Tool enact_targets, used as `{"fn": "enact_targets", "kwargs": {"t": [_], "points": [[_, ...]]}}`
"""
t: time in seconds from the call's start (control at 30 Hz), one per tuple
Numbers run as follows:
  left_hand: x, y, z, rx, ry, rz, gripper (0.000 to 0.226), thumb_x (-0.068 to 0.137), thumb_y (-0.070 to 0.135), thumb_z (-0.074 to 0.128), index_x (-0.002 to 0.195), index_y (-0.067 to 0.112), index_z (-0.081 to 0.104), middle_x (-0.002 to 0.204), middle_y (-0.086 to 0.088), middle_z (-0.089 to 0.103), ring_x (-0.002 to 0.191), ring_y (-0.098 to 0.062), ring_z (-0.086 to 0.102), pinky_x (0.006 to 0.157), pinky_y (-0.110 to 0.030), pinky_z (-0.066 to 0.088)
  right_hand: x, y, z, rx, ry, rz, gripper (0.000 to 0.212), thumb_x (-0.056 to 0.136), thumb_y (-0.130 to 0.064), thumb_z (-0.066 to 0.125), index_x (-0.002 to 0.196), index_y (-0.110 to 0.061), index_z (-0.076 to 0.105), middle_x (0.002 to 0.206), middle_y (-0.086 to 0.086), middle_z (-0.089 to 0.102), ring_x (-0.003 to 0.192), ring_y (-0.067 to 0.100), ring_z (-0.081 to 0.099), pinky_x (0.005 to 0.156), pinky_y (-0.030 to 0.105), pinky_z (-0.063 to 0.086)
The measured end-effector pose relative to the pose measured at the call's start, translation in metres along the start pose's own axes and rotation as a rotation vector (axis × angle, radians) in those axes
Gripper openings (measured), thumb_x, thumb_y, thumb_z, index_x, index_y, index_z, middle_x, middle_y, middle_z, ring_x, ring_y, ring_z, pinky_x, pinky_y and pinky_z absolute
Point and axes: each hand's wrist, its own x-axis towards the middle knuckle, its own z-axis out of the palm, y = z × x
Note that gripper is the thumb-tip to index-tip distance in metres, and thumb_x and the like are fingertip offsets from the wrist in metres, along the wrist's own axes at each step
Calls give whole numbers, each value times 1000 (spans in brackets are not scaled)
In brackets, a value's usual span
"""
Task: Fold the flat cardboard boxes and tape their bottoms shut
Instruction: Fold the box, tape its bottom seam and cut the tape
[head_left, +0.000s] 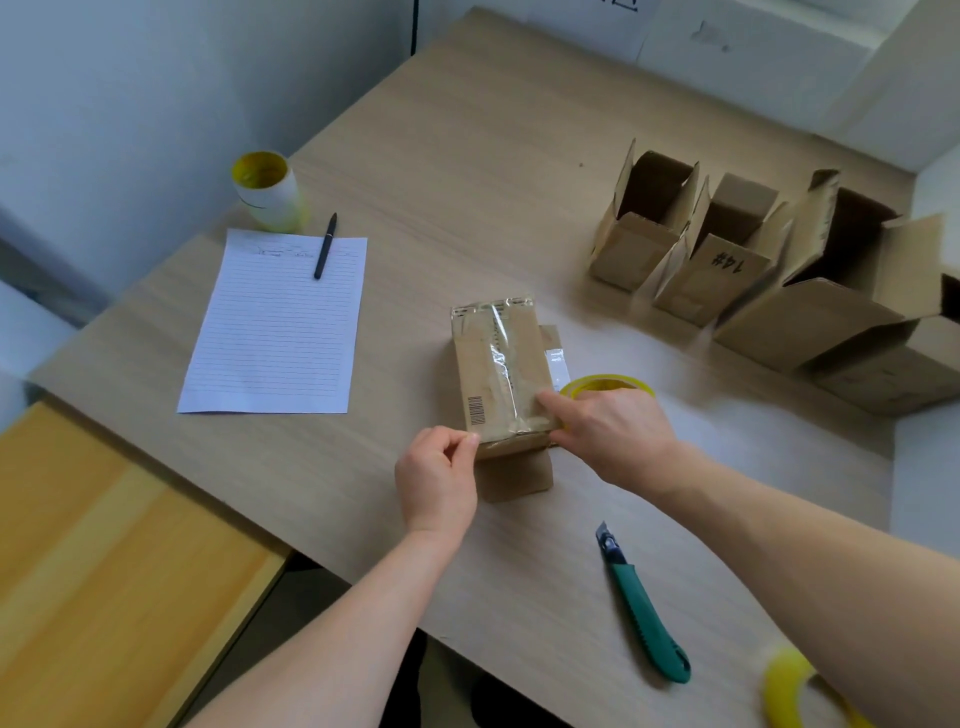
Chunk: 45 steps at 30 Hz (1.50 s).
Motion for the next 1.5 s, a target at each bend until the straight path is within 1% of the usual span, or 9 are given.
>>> {"fn": "enact_targets", "kwargs": {"t": [0.2, 0.3, 0.43, 0.53, 0.67, 0.77, 1.23, 1.37, 1.5], "points": [[3, 6, 7, -26, -19, -85, 14, 85, 21, 75, 75, 14, 67, 74, 1, 67, 73, -18, 61, 71, -29, 50, 3, 6, 12, 36, -6, 27, 35, 97, -47, 47, 128, -32, 46, 92, -1, 67, 81, 30, 64, 53, 33, 36], [11, 7, 4, -123, -1, -212, 33, 78, 22, 82, 85, 19, 50, 75, 2, 67, 71, -12, 62, 63, -12, 42, 4, 8, 15, 68, 6, 31, 37, 95, -46, 51, 129, -32, 48, 94, 0, 68, 82, 31, 64, 58, 35, 43], [21, 5, 3, -164, -38, -200, 33, 82, 17, 76, 103, 26, 53, 102, 1, 66, 94, -15, 66, 75, -17, 43, 5, 9, 17, 123, -2, 48, 39, 93, -47, 54, 129, -32, 49, 98, 0, 69, 86, 30, 64, 62, 36, 48], [32, 11, 3, 199, 44, 233, 42, 85, 34, 63, 125, 21, 62, 133, -9, 53, 128, -31, 48, 101, -35, 37, 5, 8, 16, 154, -7, 58, 39, 93, -46, 54, 129, -33, 49, 99, -1, 69, 87, 29, 64, 66, 36, 51], [52, 37, 17, 865, -592, 729, 94, 82, 68, 58, 157, 30, 16, 166, -1, -5, 151, -31, -14, 118, -57, 2, 6, 8, 13, 170, 15, 46, 35, 92, -44, 56, 125, -33, 53, 96, -2, 69, 86, 28, 65, 62, 34, 46], [70, 43, 27, 1047, -738, 836, 100, 87, 71, 47, 157, 25, -7, 163, 5, -22, 148, -30, -24, 118, -60, -6, 7, 7, 13, 190, 54, 26, 40, 88, -42, 61, 126, -29, 54, 90, 0, 69, 81, 30, 65, 58, 35, 46], [44, 23, 2, 1083, -932, 961, 90, 85, 76, 13, 156, 25, -13, 161, 11, -24, 150, -28, -21, 118, -61, -3, -47, -3, -3, 523, -266, 80, 71, 86, -34, 61, 150, -41, 32, 114, 4, 68, 106, 29, 60, 79, 30, 40], [32, 29, 2, 1024, -847, 881, 81, 84, 75, 9, 155, 37, -3, 163, 11, 0, 150, -28, -5, 115, -61, 7, -61, -10, -2, 508, -236, 163, 59, 85, -32, 60, 142, -34, 46, 122, 3, 67, 110, 28, 60, 92, 31, 44], [31, 32, 14, 1005, -770, 978, 69, 88, 68, 19, 150, 37, 16, 150, 0, 31, 142, -30, 13, 108, -59, 23, -63, -9, -7, 518, -282, 260, 39, 86, -35, 61, 125, -33, 61, 105, 0, 69, 97, 23, 61, 78, 29, 44]]}}
